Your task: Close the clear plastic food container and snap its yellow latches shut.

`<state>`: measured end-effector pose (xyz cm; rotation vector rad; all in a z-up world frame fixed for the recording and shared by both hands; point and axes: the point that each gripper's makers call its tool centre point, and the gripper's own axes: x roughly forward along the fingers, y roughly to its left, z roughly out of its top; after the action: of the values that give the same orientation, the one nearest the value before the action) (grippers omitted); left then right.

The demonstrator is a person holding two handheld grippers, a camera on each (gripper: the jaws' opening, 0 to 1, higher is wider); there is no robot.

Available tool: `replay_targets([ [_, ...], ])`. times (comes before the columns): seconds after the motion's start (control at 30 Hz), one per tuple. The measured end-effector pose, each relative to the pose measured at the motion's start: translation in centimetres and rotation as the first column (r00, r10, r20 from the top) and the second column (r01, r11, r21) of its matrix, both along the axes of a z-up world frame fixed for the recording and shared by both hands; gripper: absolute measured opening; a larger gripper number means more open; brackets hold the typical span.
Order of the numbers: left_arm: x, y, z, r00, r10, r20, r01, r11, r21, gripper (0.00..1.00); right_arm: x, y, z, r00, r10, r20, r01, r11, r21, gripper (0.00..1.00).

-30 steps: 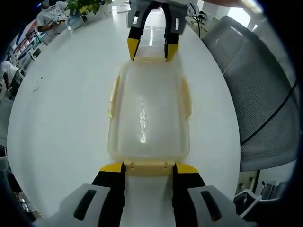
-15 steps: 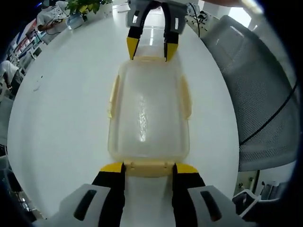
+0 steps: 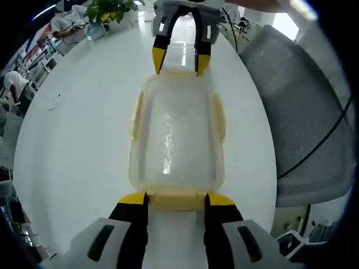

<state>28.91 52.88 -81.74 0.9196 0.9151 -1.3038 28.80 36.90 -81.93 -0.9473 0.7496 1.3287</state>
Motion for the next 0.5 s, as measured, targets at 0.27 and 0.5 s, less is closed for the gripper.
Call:
replay_targets([
  [0.27, -0.4, -0.8, 1.2, 1.000, 0.003, 0.021, -0.003, 1.000, -0.021, 0.34, -0.2, -0.7, 1.3, 1.000, 0.004, 0.014, -0.004, 1.000, 0.001, 0.34],
  [0.5, -1.0, -1.5, 2.1, 1.000, 0.000, 0.025, 0.001, 0.999, -0.040, 0.34, -0.8, -1.3, 2.2, 1.000, 0.000, 0.019, 0.000, 1.000, 0.000, 0.34],
])
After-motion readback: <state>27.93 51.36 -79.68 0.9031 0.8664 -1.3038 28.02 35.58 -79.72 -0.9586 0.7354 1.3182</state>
